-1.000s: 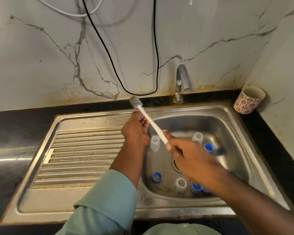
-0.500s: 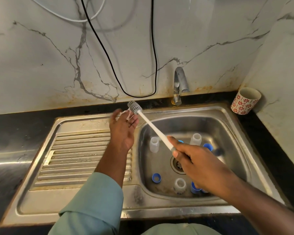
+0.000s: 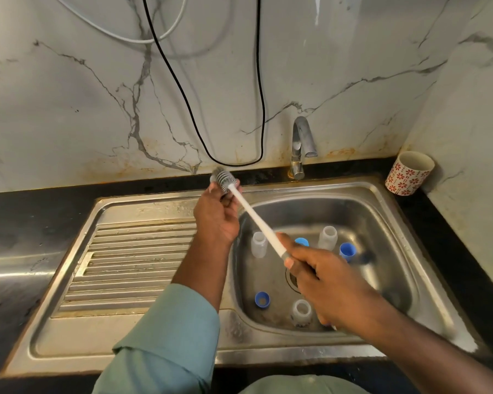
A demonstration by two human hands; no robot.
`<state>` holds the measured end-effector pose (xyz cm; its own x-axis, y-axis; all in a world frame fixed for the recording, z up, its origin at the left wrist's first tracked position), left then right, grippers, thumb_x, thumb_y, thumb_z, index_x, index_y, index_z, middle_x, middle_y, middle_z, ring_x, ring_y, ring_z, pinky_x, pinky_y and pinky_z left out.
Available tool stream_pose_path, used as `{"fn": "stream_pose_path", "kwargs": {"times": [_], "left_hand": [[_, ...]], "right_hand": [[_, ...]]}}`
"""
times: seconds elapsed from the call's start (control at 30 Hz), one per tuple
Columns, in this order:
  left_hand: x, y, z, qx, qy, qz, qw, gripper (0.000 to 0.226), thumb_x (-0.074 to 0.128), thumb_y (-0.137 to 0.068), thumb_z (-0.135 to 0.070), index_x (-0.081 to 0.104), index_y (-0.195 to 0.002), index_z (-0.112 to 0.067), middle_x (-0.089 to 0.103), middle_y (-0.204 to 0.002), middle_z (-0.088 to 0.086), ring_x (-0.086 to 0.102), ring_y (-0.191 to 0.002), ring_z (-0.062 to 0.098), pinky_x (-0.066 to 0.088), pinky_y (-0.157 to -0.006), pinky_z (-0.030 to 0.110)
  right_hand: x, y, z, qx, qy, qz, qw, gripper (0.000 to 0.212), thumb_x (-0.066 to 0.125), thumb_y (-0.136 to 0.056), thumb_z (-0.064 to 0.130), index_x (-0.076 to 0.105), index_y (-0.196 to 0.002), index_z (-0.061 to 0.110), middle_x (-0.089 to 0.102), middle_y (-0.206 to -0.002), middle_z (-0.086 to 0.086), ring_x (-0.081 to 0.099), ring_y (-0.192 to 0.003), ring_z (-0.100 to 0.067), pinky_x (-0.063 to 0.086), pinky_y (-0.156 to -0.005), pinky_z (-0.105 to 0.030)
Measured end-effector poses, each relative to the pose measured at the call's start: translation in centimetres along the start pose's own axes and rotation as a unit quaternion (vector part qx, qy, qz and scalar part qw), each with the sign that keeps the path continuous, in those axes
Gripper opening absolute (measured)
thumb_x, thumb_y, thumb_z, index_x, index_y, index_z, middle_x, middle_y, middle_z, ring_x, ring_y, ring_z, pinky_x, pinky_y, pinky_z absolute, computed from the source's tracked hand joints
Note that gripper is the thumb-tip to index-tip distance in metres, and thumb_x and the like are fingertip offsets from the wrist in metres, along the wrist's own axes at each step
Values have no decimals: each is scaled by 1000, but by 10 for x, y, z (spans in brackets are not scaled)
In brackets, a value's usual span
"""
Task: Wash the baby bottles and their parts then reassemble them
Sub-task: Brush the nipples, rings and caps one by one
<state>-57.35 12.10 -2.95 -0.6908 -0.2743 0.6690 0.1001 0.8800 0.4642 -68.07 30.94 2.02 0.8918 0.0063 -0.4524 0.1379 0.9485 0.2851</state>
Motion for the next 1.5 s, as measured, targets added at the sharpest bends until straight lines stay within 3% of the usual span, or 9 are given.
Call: {"fn": "stream_pose_path", "kwargs": {"times": [0.1,0.23,0.33,0.43,0.67,0.83,1.17,1.37,1.5], "left_hand": [[1,5,7,19,-55,6,998,22,53,-100,-11,57,-121,-5,70,-110,21,73,-92,28,62,-74,36],[-6,1,-1,87,-81,-58,991,18,58,-99,-16,58,-116,-10,69,-111,20,73,-94,31,61,-78,44],[-9,7,10,100,-147,-56,982,18,58,-99,-20,57,-116,-13,72,-107,14,74,-87,24,62,-71,34],[-17,1,-3,130,-131,-103,977,12,58,-99,-21,58,-110,-15,69,-110,17,73,-90,28,62,-66,35],[-12,3,-9,133,-171,-71,974,16,48,-102,-4,59,-103,-17,69,-100,19,71,-74,27,63,-68,38],[-10,10,5,153,-278,-38,948,25,45,-104,-10,59,-87,-21,62,-67,6,57,-50,13,52,-55,31],[-7,6,-1,128,-241,-41,961,27,41,-102,-7,61,-114,-21,58,-73,1,50,-59,12,38,-52,27],[-5,16,22,146,-254,-1,956,20,41,-106,-24,57,-99,-34,51,-64,-1,43,-50,8,35,-44,22],[-5,11,13,170,-307,76,933,27,36,-106,-11,53,-106,-31,49,-68,2,37,-49,8,30,-40,20]], "right_hand": [[-6,-2,2,39,-53,-3,998,33,41,-102,35,47,-101,68,47,-71,-2,38,-47,-9,38,-43,-23],[-2,11,0,49,-77,26,995,32,42,-102,35,42,-120,62,47,-69,0,37,-46,-10,39,-42,-24],[-2,7,-2,63,-85,28,994,37,42,-102,34,42,-134,52,50,-73,-5,38,-41,-7,38,-41,-22],[0,16,0,63,-87,62,992,38,42,-102,35,40,-132,57,48,-71,-3,38,-41,-8,37,-41,-24],[-5,7,2,59,-91,49,993,40,42,-102,34,40,-138,53,50,-70,-2,38,-40,-6,39,-42,-23],[-8,1,-1,58,-97,19,993,38,43,-102,34,42,-136,52,49,-69,-2,38,-39,-7,36,-40,-24],[-10,17,-5,43,-113,38,992,39,43,-101,35,41,-131,59,47,-69,-2,37,-39,-5,37,-39,-21],[-15,11,-5,39,-151,-37,987,40,44,-101,31,44,-133,55,49,-69,-4,37,-41,-8,38,-39,-21],[-25,30,-6,110,-256,30,960,36,43,-102,30,52,-122,59,52,-69,-6,35,-41,-10,33,-35,-22]]}}
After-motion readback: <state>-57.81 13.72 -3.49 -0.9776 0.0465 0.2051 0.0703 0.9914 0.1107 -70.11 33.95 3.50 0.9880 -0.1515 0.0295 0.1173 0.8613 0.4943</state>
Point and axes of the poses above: each hand's wrist, its own y-axis away from the middle knuckle, its own x-axis out of the palm, z = x × y, the point moved 4 cm from there along -y, towards the middle knuckle
